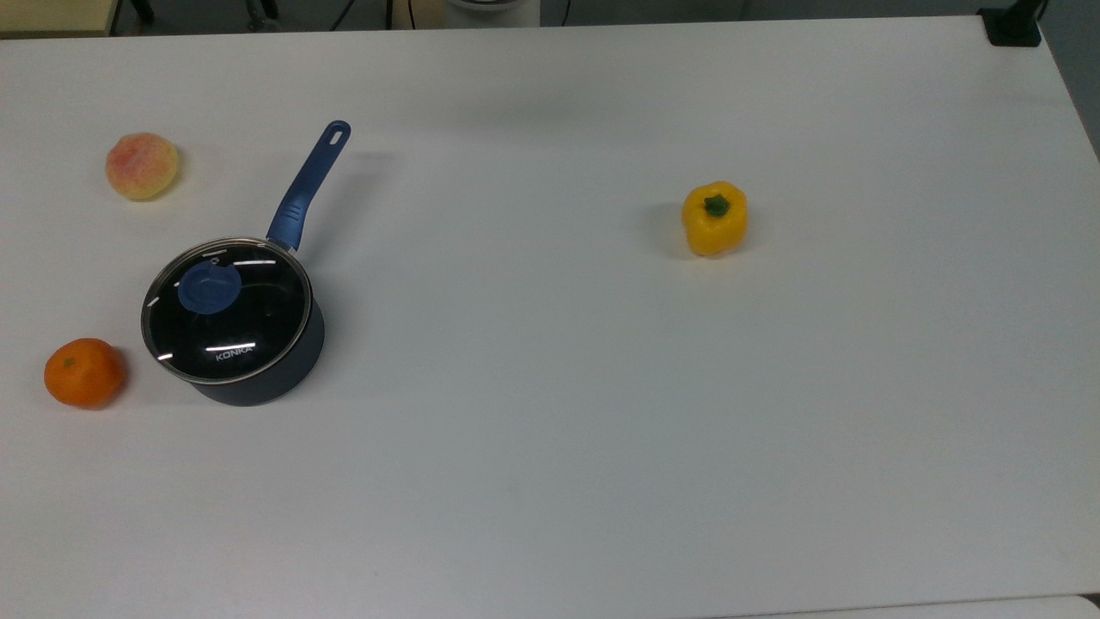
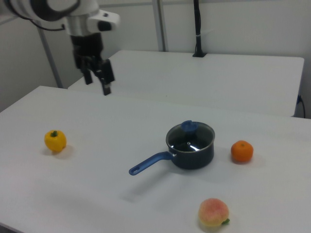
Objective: Close lid
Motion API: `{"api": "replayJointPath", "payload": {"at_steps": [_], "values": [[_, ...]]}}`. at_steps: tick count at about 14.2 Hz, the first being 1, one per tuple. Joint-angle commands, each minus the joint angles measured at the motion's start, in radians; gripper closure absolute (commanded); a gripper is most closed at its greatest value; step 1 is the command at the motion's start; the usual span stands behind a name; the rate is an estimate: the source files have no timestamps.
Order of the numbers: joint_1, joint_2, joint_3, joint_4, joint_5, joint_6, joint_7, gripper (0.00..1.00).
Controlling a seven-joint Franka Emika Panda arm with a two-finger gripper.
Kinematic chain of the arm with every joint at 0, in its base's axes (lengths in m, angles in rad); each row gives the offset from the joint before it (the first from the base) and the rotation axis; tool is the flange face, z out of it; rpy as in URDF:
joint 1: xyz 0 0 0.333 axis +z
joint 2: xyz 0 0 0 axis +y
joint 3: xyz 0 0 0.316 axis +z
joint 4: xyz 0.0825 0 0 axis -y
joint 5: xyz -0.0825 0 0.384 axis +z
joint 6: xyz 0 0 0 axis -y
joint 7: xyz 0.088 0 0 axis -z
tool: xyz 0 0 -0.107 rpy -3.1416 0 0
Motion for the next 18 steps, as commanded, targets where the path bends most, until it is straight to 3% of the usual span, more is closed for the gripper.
{"api": "replayJointPath", "payload": {"at_steps": [1,3,6,8,11,18], "values": [[0.063,-0.081,0.002,-0.081,0.036,-0.008,0.031,0.0],[0.092,-0.081,0.009,-0.082,0.073,0.001,0.019,0.0],[0.135,-0.075,0.013,-0.123,0.07,0.105,-0.038,0.0],[0.136,-0.064,0.013,-0.148,0.058,0.191,-0.096,0.0],[0.124,-0.06,0.004,-0.153,0.058,0.201,-0.231,0.0],[0.124,-0.054,0.004,-0.145,0.016,0.201,-0.217,0.0]]}}
